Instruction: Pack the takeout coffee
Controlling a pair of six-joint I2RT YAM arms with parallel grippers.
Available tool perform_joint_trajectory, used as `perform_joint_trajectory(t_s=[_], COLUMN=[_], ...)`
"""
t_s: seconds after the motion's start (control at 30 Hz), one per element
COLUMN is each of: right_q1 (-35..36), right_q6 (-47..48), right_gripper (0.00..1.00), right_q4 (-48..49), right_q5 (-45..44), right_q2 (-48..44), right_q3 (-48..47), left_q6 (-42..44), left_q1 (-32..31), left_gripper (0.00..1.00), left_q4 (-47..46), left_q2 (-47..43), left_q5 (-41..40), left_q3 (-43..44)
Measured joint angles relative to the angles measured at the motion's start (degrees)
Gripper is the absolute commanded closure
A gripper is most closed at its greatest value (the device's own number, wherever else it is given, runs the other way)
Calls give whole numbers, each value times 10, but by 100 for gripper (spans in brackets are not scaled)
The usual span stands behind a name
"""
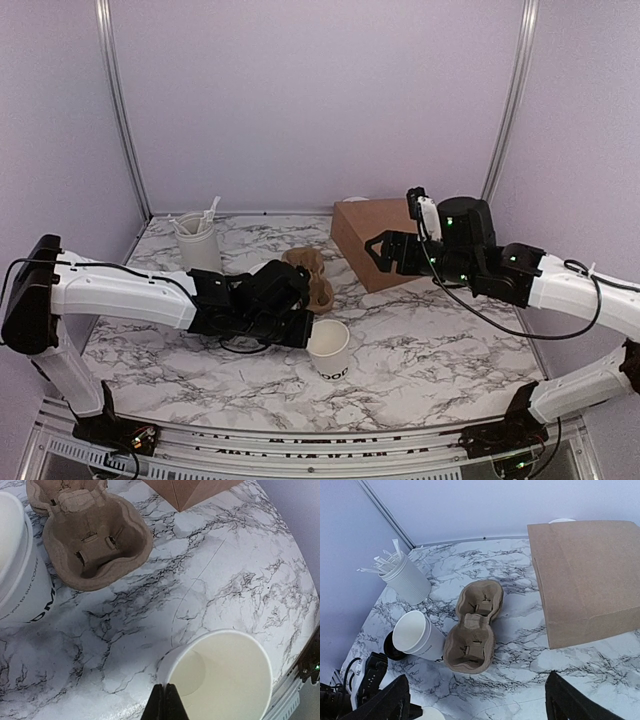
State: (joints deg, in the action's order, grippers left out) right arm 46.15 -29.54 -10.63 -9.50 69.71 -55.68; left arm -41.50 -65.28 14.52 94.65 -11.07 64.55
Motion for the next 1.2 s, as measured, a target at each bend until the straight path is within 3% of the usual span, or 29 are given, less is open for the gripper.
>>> perform_joint_trajectory(t_s=[0.47,0.67,0.87,0.97,1.03,1.2], right_q1=[-1,-1,-2,-3,-7,-38], right_q6=[-2,4,14,18,21,24], right_gripper=[8,0,0,0,0,0], right_q4=[-29,-35,-34,-32,-30,-13], right_q5=[-19,-23,-48,-58,-63,-55], right_q2=[-85,-90,-90,-90,-90,-90], right_q3=[51,52,52,52,52,52], left_q6=[-15,-8,9,6,5,-17], left_q1=[-13,-17,-15,-2,18,100], left_gripper=[62,48,28,18,2,1], left_q4=[-22,-19,-11,-6,-5,2], left_q2=[23,-3,-56,-96,-125,-193], left_q5=[-20,-22,-31,-36,-33,-29], left_q3=[13,21,31,28,14,-49])
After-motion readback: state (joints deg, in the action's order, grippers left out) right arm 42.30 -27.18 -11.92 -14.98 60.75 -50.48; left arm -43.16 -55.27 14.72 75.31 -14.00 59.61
